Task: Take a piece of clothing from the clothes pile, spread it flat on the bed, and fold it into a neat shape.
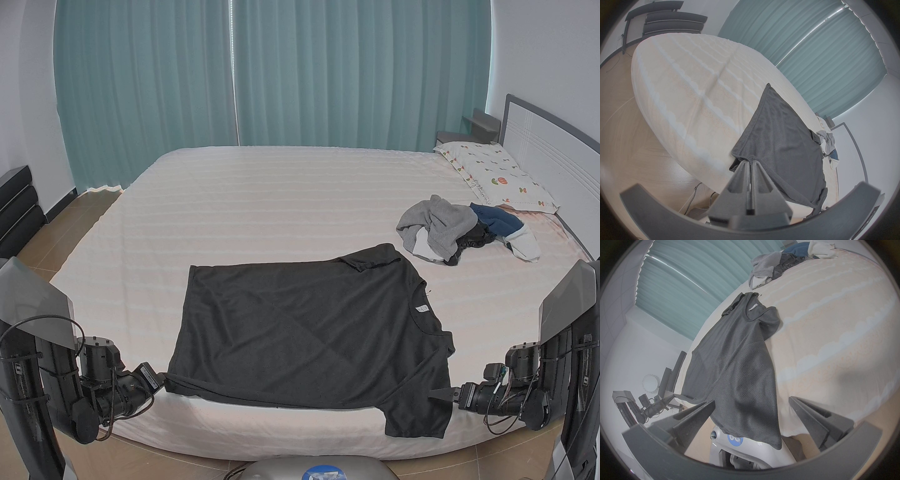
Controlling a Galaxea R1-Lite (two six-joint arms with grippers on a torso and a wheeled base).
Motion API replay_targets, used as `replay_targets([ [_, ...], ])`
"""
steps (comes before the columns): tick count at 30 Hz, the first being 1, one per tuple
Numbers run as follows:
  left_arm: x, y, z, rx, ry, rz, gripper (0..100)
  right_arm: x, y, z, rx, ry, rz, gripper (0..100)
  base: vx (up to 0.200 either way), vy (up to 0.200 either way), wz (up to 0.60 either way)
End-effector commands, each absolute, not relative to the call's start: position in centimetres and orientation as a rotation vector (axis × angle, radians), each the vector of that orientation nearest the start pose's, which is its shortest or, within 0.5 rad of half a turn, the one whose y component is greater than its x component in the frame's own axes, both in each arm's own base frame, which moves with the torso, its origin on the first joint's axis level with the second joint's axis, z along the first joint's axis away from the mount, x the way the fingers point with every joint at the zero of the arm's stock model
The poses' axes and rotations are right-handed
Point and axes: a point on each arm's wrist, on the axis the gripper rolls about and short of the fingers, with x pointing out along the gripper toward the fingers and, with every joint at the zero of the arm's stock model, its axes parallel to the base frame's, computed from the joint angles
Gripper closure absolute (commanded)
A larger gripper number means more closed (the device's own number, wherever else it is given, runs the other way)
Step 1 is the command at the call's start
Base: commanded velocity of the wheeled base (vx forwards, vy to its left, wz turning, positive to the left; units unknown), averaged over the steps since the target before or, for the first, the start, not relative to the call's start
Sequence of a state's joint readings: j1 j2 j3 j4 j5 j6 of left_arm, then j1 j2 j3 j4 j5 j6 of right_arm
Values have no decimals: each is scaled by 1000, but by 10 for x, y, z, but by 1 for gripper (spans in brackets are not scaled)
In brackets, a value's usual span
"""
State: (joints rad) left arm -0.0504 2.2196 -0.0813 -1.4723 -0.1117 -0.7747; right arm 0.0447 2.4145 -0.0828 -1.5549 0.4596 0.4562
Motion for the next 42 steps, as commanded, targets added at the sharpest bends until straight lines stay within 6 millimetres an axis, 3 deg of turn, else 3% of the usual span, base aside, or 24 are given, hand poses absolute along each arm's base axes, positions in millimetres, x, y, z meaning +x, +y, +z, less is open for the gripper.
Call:
replay_targets([
  [1,231,-14,-12,-764,695,110,100,233,23,-51,579,854,314,0,0,0,0],
  [6,231,-14,-12,-764,693,109,100,233,24,-49,570,848,316,0,0,0,0],
  [7,231,-14,-12,-764,693,111,100,231,23,-49,564,851,312,100,0,0,0],
  [22,229,-14,-12,-753,700,110,100,212,6,-41,544,865,260,100,0,0,0],
  [30,223,-12,-9,-686,703,102,100,212,0,-35,550,840,239,100,0,0,0],
  [42,212,-6,-6,-576,712,99,100,193,-1,-11,525,927,219,100,0,0,0],
])
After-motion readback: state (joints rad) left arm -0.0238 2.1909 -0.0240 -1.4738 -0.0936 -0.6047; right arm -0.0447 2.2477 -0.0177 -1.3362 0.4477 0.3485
